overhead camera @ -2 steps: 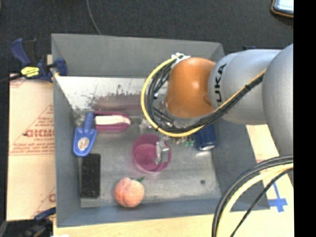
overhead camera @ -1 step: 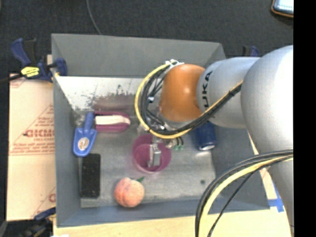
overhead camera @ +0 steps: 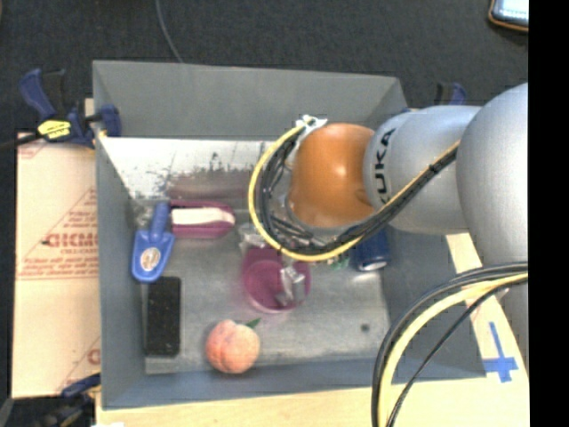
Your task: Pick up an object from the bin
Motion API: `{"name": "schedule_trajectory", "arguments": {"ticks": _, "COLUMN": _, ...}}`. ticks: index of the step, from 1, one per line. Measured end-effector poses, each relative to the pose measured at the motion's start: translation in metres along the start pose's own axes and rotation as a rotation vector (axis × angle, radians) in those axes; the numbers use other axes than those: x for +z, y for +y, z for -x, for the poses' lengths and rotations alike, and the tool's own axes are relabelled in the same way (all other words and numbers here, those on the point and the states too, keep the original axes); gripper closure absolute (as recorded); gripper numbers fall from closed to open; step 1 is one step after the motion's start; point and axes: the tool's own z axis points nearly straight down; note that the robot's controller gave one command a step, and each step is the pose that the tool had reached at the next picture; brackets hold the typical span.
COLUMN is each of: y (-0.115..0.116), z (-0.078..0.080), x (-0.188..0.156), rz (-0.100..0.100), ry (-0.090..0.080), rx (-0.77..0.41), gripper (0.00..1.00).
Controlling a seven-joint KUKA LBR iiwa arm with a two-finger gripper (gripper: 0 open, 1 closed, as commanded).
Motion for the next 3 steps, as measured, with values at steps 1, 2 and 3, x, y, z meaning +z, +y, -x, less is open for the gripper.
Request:
{"name": "schedule_trajectory", "arguments": {"ticks": 1, "y": -0.016, "z": 0.002, "x": -0.039, "rz": 0.004, "ry": 0.006, "rx": 0.354, "gripper": 0.00}}
{"name": "schedule_trajectory", "arguments": {"ticks": 2, "y": -0.012, "z": -0.005, "x": -0.007, "rz": 0.001, "ry": 0.001, "rx": 0.043, "gripper": 0.00}}
{"name": "schedule_trajectory", "arguments": {"ticks": 3, "y": -0.025, "z": 0.052, "x": -0.042, "rz": 0.002, "ry": -0.005, "rx": 0.382, "gripper": 0.00}}
